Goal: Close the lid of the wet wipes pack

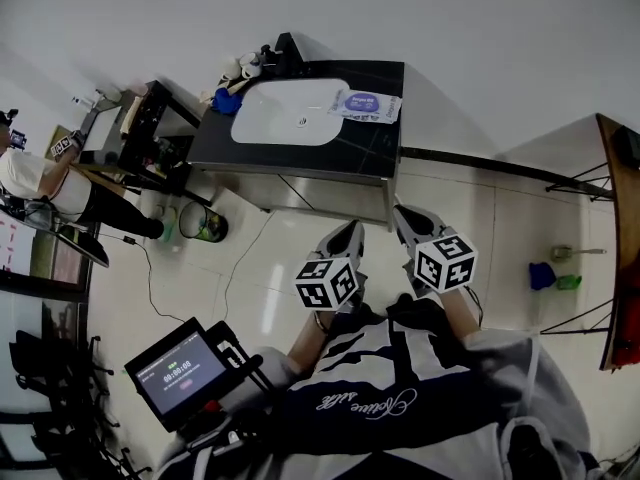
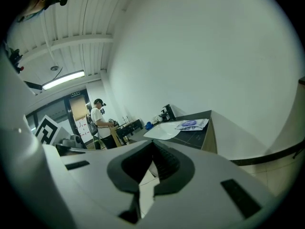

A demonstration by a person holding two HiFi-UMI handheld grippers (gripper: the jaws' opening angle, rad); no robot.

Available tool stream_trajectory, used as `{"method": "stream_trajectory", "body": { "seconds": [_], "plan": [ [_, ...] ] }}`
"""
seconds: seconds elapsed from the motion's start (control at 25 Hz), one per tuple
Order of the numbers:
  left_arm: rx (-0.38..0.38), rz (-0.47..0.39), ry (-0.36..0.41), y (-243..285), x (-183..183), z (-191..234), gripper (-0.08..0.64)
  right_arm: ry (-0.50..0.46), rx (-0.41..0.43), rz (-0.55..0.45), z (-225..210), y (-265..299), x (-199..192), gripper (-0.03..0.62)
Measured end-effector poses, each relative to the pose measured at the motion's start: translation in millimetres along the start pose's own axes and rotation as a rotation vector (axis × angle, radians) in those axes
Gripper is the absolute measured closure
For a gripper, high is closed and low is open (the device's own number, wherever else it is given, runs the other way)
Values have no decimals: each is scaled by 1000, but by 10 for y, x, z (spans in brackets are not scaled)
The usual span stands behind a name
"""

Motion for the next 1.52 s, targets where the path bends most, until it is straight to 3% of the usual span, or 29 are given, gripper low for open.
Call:
{"method": "stream_trajectory", "body": {
  "seconds": [0.28,0.64,0.88,1.2,1.52],
  "plan": [
    [-82,-78,37,-520,270,58,561,14,-8,-46,565,25,-61,594],
    [-141,-37,34,-1097,70,405,561,40,-63,-63,1209,27,-450,594],
    [-167,-6,52,-1254,-237,492,561,16,-113,-85,1359,-74,-724,594],
    [-187,-8,78,-1263,-258,383,561,-4,-143,-116,1400,-230,-657,594],
    [-183,-32,191,-1220,-118,281,561,-20,-163,-121,1317,-268,-567,594]
  ]
}}
Point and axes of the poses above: the fingertips, and each gripper's own axes: y forward along the fingers, z to its left, x out of its top, the point moved 3 cm from there along -y, backward along the fingers, and after that the axes turned 7 degrees about y, right-handed, at the moved point
